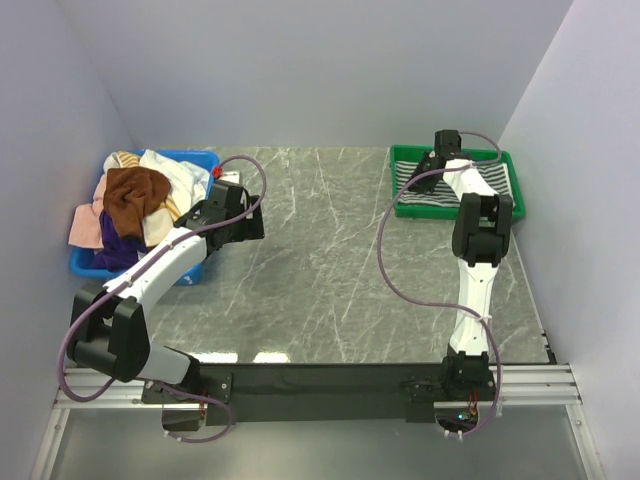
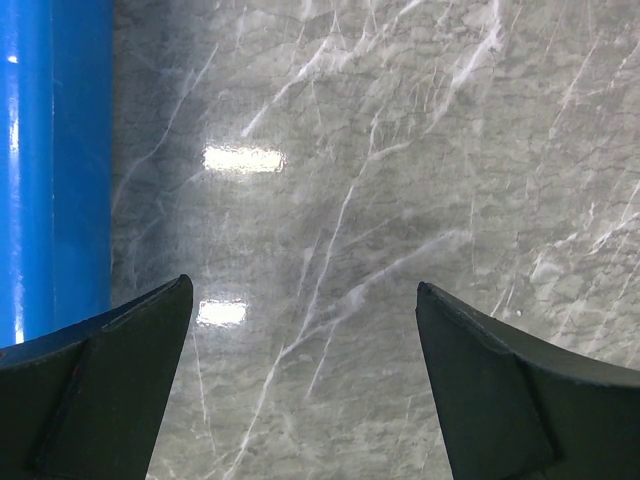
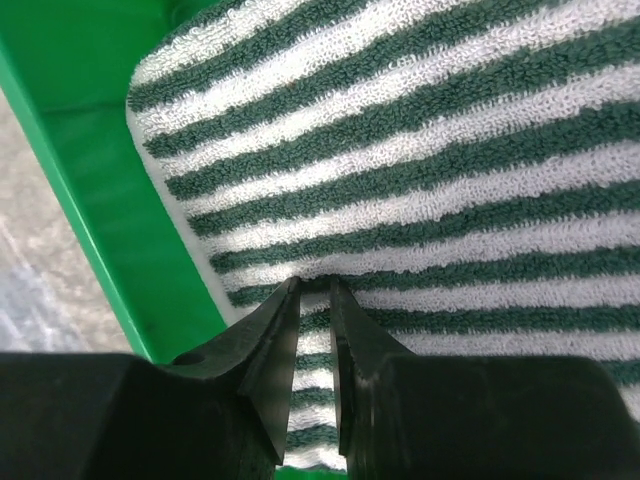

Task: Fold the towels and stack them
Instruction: Neatly place the folded towel into the bin, then grab crumpled towel

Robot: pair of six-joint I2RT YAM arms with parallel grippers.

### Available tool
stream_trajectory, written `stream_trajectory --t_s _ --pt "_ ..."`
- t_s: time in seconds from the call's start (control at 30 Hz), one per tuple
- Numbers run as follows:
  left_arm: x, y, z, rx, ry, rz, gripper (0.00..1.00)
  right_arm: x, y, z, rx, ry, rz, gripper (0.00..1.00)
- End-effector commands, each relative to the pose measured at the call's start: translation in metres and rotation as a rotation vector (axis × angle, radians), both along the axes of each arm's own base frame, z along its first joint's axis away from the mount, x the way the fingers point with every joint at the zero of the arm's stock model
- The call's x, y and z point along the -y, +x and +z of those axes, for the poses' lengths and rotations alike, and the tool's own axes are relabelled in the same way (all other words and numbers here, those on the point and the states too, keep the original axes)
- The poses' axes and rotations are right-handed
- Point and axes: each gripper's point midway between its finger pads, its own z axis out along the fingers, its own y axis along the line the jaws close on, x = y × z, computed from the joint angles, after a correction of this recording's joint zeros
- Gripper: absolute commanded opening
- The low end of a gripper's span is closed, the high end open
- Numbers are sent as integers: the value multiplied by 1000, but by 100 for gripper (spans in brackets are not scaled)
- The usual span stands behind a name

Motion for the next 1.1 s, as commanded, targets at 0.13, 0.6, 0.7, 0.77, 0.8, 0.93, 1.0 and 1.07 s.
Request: stream_trajectory --t_s 0.13,0.6,0.7,0.77,0.8,0.93,1.0,1.07 --pt "-1 0 15 40 -14 -7 99 -14 3 12 52 84 20 27" --pt "-16 15 73 158 -40 110 99 15 -43 209 359 -172 -5 73" --pt "-54 23 90 184 -8 268 100 -2 -80 222 362 -220 40 79" --pt "-77 26 93 175 -1 348 99 -13 -99 224 374 -243 73 81" --pt "-101 30 99 190 2 415 99 -29 -119 222 375 -252 105 81" --pt "-159 40 109 212 18 566 99 -74 -160 215 433 -224 196 82" --pt "-187 47 115 225 37 640 99 -99 -184 201 441 -205 265 82" --pt "-206 55 111 217 63 689 99 -117 -195 199 474 -172 308 82"
